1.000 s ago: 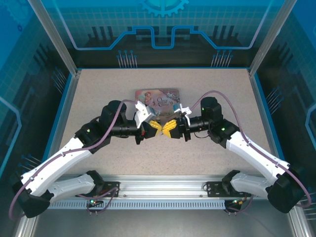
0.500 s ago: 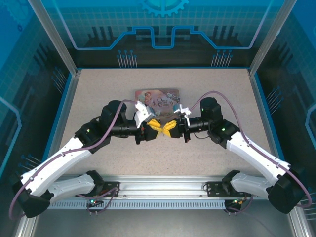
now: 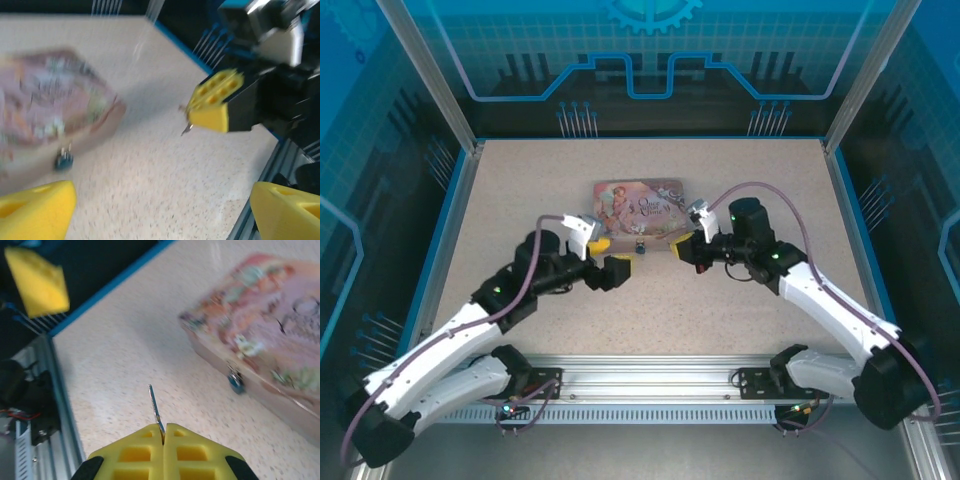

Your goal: Unlock a padlock with a key

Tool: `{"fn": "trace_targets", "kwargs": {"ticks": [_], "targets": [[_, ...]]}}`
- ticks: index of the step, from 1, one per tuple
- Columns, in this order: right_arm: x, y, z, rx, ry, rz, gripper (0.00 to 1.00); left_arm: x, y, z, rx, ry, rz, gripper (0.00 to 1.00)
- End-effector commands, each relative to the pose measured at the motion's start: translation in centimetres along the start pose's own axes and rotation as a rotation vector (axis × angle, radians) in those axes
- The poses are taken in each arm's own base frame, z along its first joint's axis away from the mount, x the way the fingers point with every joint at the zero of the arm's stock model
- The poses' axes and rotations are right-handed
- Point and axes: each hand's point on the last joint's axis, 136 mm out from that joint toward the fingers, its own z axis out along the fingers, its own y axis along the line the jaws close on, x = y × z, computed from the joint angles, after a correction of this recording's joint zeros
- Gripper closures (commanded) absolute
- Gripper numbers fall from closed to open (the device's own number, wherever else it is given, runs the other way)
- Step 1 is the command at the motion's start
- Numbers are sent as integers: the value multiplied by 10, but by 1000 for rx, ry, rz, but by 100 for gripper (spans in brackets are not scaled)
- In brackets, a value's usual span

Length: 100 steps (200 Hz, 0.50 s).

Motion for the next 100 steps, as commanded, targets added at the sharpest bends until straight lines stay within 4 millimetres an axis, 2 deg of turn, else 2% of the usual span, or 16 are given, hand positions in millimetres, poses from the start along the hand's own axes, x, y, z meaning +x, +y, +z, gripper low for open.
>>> {"fn": "trace_targets", "kwargs": {"ticks": [1,12,14,20,52,78,100], "targets": [[3,-28,10,99,40,93,100,13,35,8,-110,-67,-211,6],[2,-41,15,128,47,126,100,13,56,2,-174,-90,-269,2],[-7,-41,14,128,29,121,100,12,59,1,-181,-95,-276,2],[-16,-46,15,126,11,128,100,7,68,-4,-202,-107,-302,1],[-43,-69,26,19,-72,215,100,-21,115,-24,-306,-121,-348,1],[-55,-84,46,-33,-75,225,100,-37,153,-17,-313,-115,-410,1],[-69,-102,61,-72,-109,250,100,-47,178,4,-300,-88,-432,1]]}}
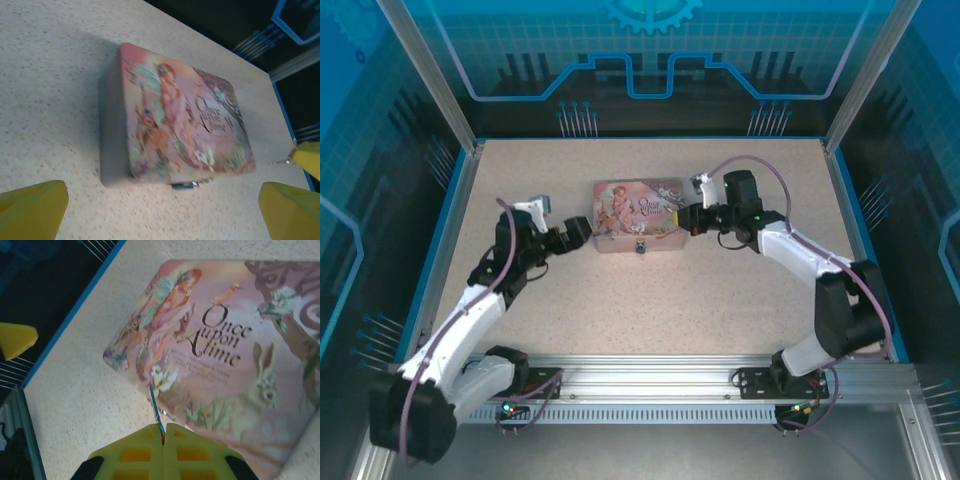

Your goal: Unlock a padlock with a key

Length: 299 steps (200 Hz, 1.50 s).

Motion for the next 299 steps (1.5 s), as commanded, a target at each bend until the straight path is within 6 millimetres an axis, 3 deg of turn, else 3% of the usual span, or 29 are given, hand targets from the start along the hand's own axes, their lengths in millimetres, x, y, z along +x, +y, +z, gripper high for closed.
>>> {"fn": "trace_targets", "kwargs": {"ticks": [1,49,72,105,152,220,284,299], "targets": [[-30,1,11,-105,-61,8,100,-11,-3,24,68,55,-1,1],[-47,-27,48,-160,-74,77,100,-20,13,84,59,123,5,2],[-50,-41,56,-158,-90,102,100,-20,17,104,64,151,-1,4],[-40,-57,65,-127,-66,123,100,-15,28,124,43,193,5,8],[-21,-68,70,-97,-25,128,100,3,24,144,58,254,26,18],[24,-77,68,-74,24,188,100,26,28,157,34,300,48,35],[70,-66,55,-63,56,229,100,51,18,160,51,350,79,42],[92,-63,52,-51,84,250,100,58,15,158,58,360,87,42]]}}
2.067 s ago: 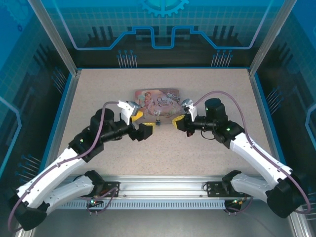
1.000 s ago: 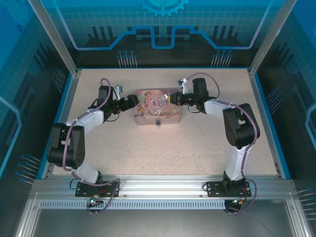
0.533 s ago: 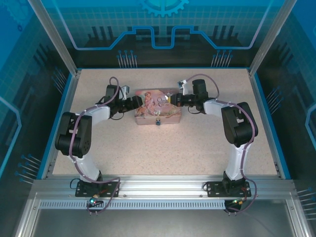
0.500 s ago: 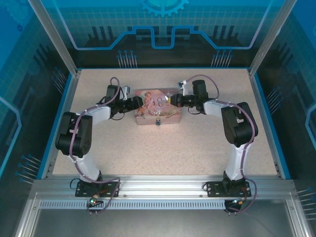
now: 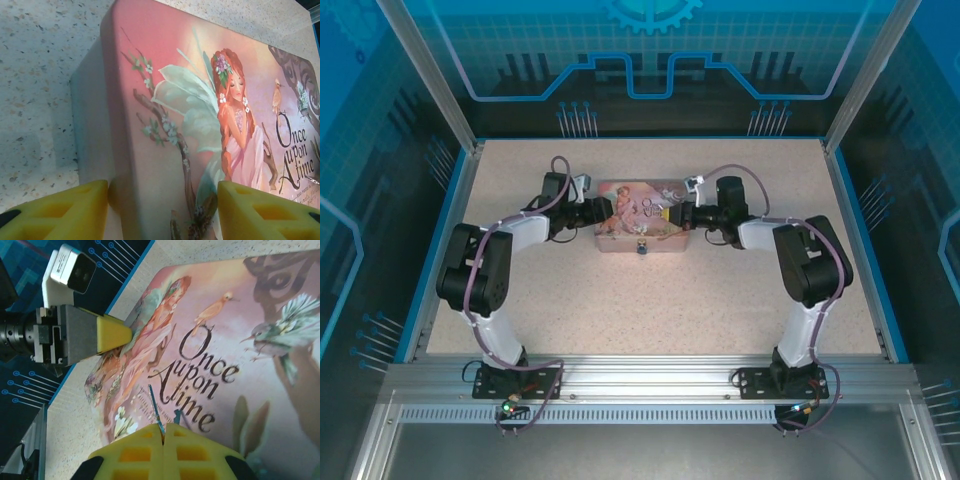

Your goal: Unlock a padlock with a key

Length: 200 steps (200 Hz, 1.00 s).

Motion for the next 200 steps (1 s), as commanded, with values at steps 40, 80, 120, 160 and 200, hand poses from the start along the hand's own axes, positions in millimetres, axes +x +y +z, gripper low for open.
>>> {"fn": "trace_targets", "kwargs": {"ticks": [40,80,120,160,200], "targets": [[99,-16,-13,120,151,202,100,43,-11,7,22,88,35,39],[110,-2,-14,126,166,191,100,37,-19,8,41,79,49,29],[95,21,-12,89,143,152,100,6,-36,-12,32,0,113,14],[41,42,-20,48,81,69,100,-19,-50,-62,5,-116,166,4],[-21,41,-25,32,6,21,100,-20,-53,-81,15,-134,153,4]]}}
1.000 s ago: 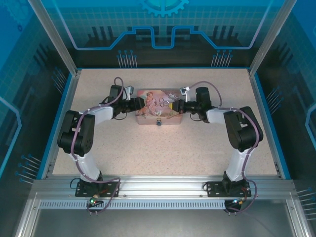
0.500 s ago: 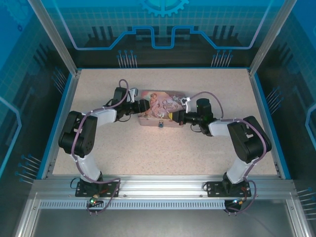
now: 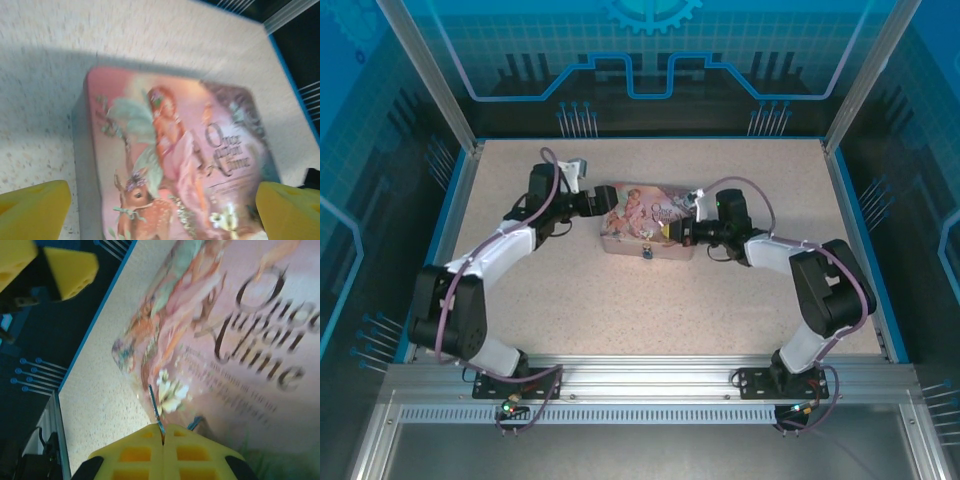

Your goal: Unlock a padlock with a key

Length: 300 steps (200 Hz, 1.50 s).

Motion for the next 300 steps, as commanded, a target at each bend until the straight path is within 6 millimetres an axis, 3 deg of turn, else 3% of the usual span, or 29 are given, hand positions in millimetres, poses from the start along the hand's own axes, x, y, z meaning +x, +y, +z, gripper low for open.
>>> {"fn": "trace_targets", "kwargs": {"ticks": [1,21,51,99,120,135,184,208,242,300], "targets": [[-36,3,-6,-7,-28,-37,100,18,12,-3,-35,54,-9,4],[-51,-3,-1,3,-45,-54,100,28,11,-3,-19,73,-33,8],[-49,-16,10,18,-14,-29,100,56,-5,-15,14,45,10,10],[-34,-34,18,74,32,-12,100,108,-33,-30,85,44,33,10],[-25,-41,19,89,45,4,100,123,-31,-25,100,36,-14,8],[-21,-44,20,89,47,9,100,128,-27,-16,97,42,-41,8],[-8,-53,20,113,74,41,100,112,-24,2,80,14,-115,9],[6,-67,21,150,96,66,100,121,-18,6,63,32,-135,9],[20,-78,24,153,118,93,100,142,-32,19,121,83,-137,10],[26,-84,20,203,154,97,100,155,-38,39,136,35,-145,10]]}}
